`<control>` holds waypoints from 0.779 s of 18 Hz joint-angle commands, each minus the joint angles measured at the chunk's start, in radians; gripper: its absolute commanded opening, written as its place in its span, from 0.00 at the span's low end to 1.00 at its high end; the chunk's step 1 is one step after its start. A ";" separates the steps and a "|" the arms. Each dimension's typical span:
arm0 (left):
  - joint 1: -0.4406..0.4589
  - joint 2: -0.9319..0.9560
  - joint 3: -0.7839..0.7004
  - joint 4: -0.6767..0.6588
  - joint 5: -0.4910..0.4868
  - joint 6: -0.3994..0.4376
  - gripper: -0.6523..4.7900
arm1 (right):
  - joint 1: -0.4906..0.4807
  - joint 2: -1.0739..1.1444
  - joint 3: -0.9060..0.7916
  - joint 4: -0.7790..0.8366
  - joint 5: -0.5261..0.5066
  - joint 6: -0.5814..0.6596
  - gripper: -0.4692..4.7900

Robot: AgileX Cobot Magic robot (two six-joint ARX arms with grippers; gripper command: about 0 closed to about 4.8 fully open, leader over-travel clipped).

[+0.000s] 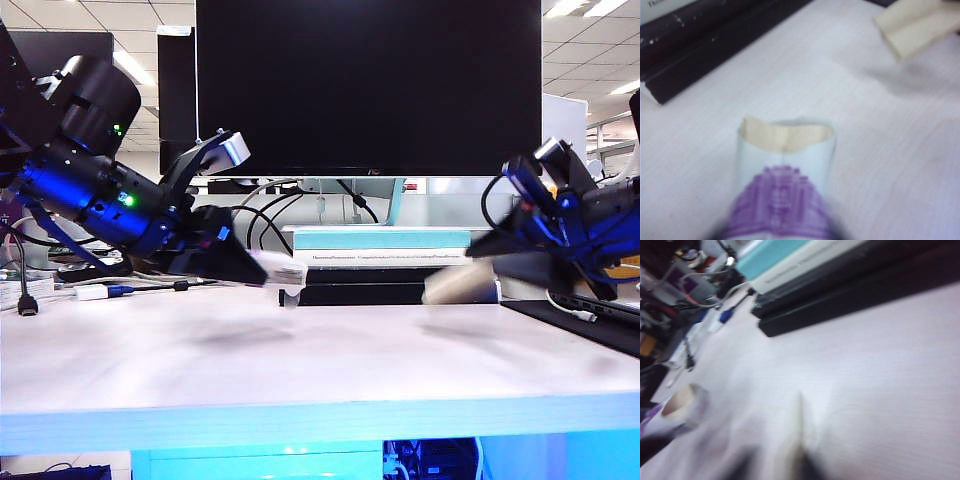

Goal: Pick up a packet of tissues from the table with the left hand, then take a tissue from it with the right hand.

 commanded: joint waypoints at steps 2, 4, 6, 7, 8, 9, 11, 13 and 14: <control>0.000 0.000 0.003 0.027 -0.005 -0.009 0.93 | 0.000 -0.003 0.003 0.006 0.034 -0.054 0.77; 0.000 0.000 0.003 0.036 -0.032 -0.042 1.00 | 0.000 -0.004 0.002 0.006 0.034 -0.069 0.79; 0.000 -0.001 0.003 0.036 -0.090 -0.049 1.00 | 0.000 -0.004 0.003 0.008 0.029 -0.069 0.79; 0.000 -0.003 0.003 0.036 -0.132 -0.049 1.00 | 0.000 -0.006 0.003 0.013 0.027 -0.067 0.79; 0.000 -0.013 0.003 0.037 -0.165 -0.055 1.00 | -0.003 -0.010 0.002 0.025 0.009 -0.063 0.79; 0.000 -0.033 0.003 0.039 -0.212 -0.055 1.00 | -0.007 -0.025 0.002 0.026 -0.005 -0.061 0.79; 0.006 -0.100 0.003 0.038 -0.264 -0.055 1.00 | -0.026 -0.090 -0.011 0.027 0.002 -0.047 0.79; 0.032 -0.185 0.002 0.019 -0.259 -0.057 1.00 | -0.063 -0.203 -0.043 0.028 0.054 -0.047 0.79; 0.047 -0.224 0.002 -0.003 -0.267 -0.056 1.00 | -0.089 -0.266 -0.060 0.027 0.084 -0.048 0.78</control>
